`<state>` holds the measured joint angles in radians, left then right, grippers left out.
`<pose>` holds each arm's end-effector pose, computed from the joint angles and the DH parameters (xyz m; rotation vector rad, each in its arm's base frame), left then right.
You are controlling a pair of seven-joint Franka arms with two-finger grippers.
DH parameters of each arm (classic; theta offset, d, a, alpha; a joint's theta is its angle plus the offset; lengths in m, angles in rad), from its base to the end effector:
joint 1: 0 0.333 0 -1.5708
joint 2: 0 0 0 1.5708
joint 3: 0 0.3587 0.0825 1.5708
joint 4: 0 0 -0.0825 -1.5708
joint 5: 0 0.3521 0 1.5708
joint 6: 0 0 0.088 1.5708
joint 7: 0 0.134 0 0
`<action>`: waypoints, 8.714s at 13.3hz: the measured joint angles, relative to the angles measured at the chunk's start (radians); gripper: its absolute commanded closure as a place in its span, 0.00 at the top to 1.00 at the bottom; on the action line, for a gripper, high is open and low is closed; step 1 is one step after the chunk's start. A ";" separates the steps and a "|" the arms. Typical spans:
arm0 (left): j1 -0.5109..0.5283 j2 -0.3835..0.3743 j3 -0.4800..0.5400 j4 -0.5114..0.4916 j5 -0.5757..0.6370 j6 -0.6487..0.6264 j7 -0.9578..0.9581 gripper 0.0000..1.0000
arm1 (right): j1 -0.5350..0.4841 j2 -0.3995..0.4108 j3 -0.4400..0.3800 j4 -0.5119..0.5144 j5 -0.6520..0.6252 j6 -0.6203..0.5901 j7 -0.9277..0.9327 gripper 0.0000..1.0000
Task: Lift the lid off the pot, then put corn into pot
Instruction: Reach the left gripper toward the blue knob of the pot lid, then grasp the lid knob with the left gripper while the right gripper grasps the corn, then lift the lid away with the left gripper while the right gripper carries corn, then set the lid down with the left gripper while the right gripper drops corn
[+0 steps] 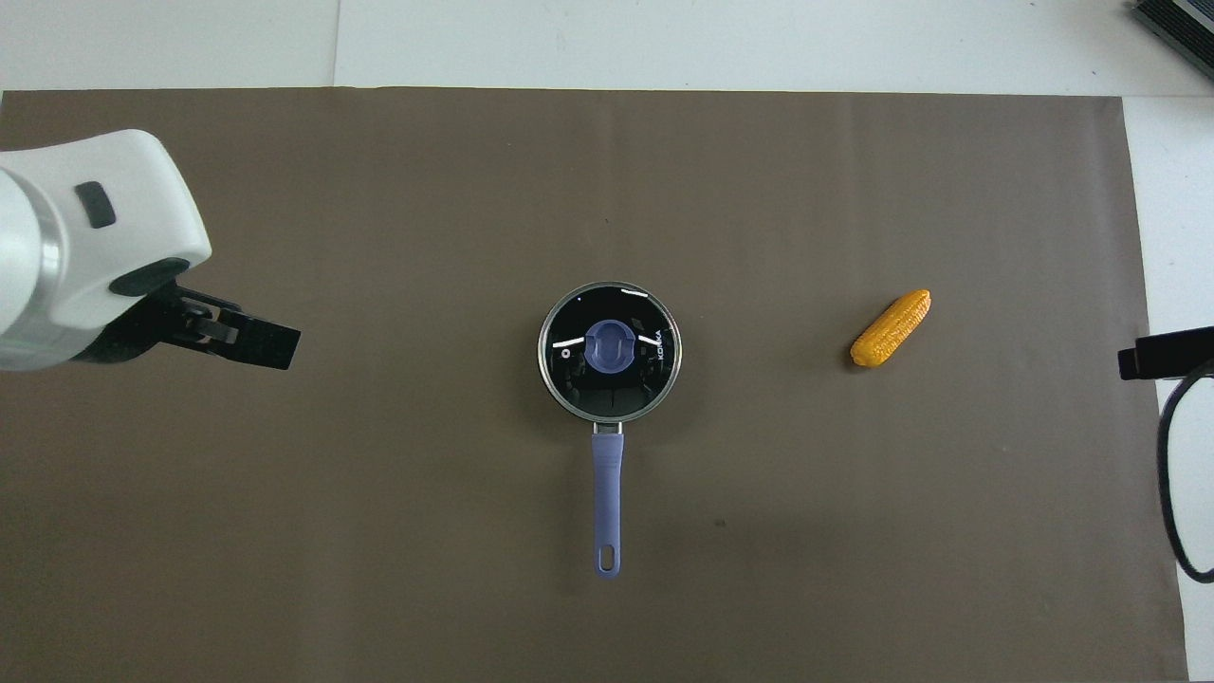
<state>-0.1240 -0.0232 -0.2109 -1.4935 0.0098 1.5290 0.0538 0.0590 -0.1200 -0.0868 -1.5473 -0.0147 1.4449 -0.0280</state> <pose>0.4835 -0.1686 0.6821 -3.0750 0.6043 -0.0935 0.4658 -0.0186 0.6983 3.1368 -0.0019 0.0267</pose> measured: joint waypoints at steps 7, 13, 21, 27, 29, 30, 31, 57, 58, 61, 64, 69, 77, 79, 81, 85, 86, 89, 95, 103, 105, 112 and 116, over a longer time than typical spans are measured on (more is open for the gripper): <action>-0.176 0.106 -0.005 -0.024 0.017 0.123 -0.225 1.00 | 0.000 0.000 -0.003 0.000 0.000 0.000 0.000 1.00; -0.298 0.231 -0.005 -0.029 0.092 0.231 -0.414 1.00 | 0.000 -0.002 -0.004 -0.008 -0.001 0.007 0.009 1.00; -0.401 0.379 -0.006 -0.029 0.126 0.411 -0.659 1.00 | 0.038 0.029 0.006 -0.269 -0.001 0.325 0.216 1.00; -0.409 0.438 -0.003 -0.033 0.126 0.491 -0.722 1.00 | 0.046 0.230 0.007 -0.339 -0.001 0.568 0.428 1.00; -0.409 0.453 -0.003 -0.039 0.126 0.504 -0.723 1.00 | 0.060 0.291 0.008 -0.352 -0.001 0.633 0.511 1.00; -0.409 0.459 -0.003 -0.043 0.126 0.517 -0.726 1.00 | 0.064 0.312 0.007 -0.364 -0.001 0.659 0.553 1.00; -0.409 0.464 -0.003 -0.047 0.126 0.524 -0.729 1.00 | 0.065 0.330 0.007 -0.377 -0.001 0.681 0.588 1.00; -0.418 0.394 0.001 -0.047 0.163 0.438 -0.736 0.00 | 0.054 0.347 0.002 -0.364 0.001 0.678 0.806 0.00; -0.416 0.386 0.006 -0.048 0.164 0.428 -0.736 0.00 | 0.057 0.322 0.006 -0.360 0.001 0.652 0.836 0.00; -0.378 0.355 0.019 -0.094 0.170 0.426 -0.731 0.00 | 0.132 0.284 0.017 -0.361 0.001 0.606 0.960 0.00; -0.271 0.341 0.023 -0.170 0.174 0.506 -0.642 0.00 | 0.200 0.285 0.023 -0.361 0.001 0.606 1.081 0.00; -0.047 0.330 0.026 -0.283 0.175 0.649 -0.382 0.00 | 0.324 0.285 0.028 -0.338 0.002 0.620 1.316 0.00; 0.215 0.252 0.023 -0.471 0.133 0.804 -0.006 0.00 | 0.502 0.304 0.031 -0.231 0.071 0.724 1.501 0.00; 0.248 0.250 0.023 -0.480 0.102 0.804 0.097 0.00 | 0.527 0.318 0.031 -0.214 0.150 0.748 1.501 0.00; 0.285 0.251 0.023 -0.490 0.084 0.804 0.170 0.00 | 0.559 0.347 0.031 -0.214 0.162 0.760 1.504 0.00; 0.331 0.267 0.024 -0.502 0.014 0.804 0.326 0.00 | 0.574 0.435 0.031 -0.215 0.162 0.772 1.506 0.00; 0.331 0.273 0.024 -0.503 0.012 0.804 0.333 0.00 | 0.577 0.449 0.031 -0.215 0.162 0.775 1.506 0.00; 0.331 0.278 0.019 -0.504 0.012 0.802 0.336 0.00 | 0.580 0.483 0.031 -0.215 0.162 0.839 1.506 0.00; 0.330 0.290 0.018 -0.507 0.012 0.775 0.337 0.32 | 0.581 0.512 0.031 -0.215 0.162 0.855 1.506 0.00; 0.329 0.275 0.015 -0.481 0.011 0.738 0.337 1.00 | 0.581 0.515 0.031 -0.217 0.162 0.855 1.506 0.27; 0.326 0.238 0.013 -0.470 0.011 0.732 0.337 1.00 | 0.581 0.515 0.031 -0.217 0.162 0.855 1.506 0.50; 0.300 0.025 -0.001 -0.387 0.012 0.468 0.270 1.00 | 0.581 0.515 0.031 -0.215 0.161 0.855 1.499 1.00; 0.273 0.006 -0.003 -0.197 0.013 0.240 0.212 1.00 | 0.573 0.479 0.015 -0.194 0.160 0.855 1.445 1.00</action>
<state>0.1486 -0.0171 -0.2141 -1.6904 0.0224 1.7690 0.2662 0.6318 0.3592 -0.0715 -1.7411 0.1448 2.2999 1.4166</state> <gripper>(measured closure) 0.000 0.000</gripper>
